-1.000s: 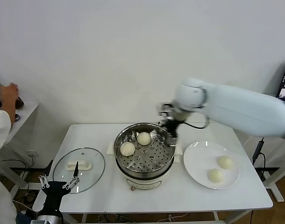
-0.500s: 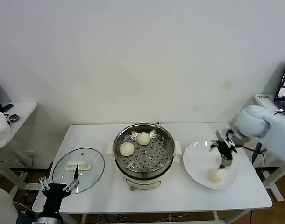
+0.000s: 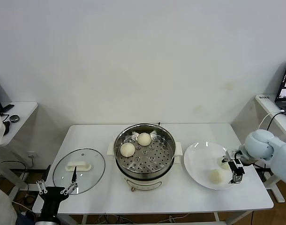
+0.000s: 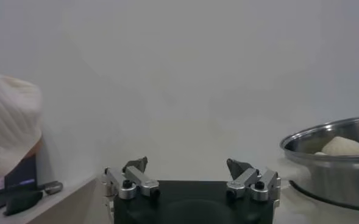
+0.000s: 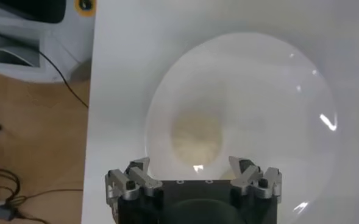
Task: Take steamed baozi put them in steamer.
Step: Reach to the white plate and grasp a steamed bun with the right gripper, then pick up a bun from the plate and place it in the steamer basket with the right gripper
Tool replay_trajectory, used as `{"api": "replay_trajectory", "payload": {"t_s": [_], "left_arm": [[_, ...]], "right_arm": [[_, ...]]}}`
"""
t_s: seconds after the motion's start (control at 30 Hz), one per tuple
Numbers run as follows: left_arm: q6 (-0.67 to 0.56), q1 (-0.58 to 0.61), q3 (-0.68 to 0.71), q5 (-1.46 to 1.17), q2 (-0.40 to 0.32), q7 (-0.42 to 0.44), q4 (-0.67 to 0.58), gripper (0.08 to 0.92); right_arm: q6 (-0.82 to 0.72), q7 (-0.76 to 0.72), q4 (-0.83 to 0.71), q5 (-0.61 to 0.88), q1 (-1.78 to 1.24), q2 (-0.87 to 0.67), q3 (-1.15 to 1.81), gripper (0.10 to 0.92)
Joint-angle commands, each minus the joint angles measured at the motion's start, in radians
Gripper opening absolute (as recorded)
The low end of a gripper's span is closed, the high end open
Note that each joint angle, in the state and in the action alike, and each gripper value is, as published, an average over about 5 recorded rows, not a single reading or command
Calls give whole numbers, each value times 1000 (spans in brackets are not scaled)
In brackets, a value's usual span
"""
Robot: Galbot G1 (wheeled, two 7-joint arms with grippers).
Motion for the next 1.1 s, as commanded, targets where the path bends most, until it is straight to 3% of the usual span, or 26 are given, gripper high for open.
{"api": "replay_trajectory", "payload": {"t_s": [0.03, 0.43, 0.7, 1.1], "left_arm": [[0, -1, 0, 1, -2, 0, 5, 823], [0, 0, -7, 2, -5, -1, 1, 823], [0, 2, -14, 1, -7, -3, -6, 823], [3, 0, -13, -4, -4, -3, -26, 823]], "right_arm": [[21, 58, -92, -45, -89, 77, 63, 823], [-7, 62, -124, -35, -67, 162, 33, 804], [-21, 37, -130, -21, -21, 161, 7, 620], [-18, -58, -65, 113, 238, 66, -106, 535]]}}
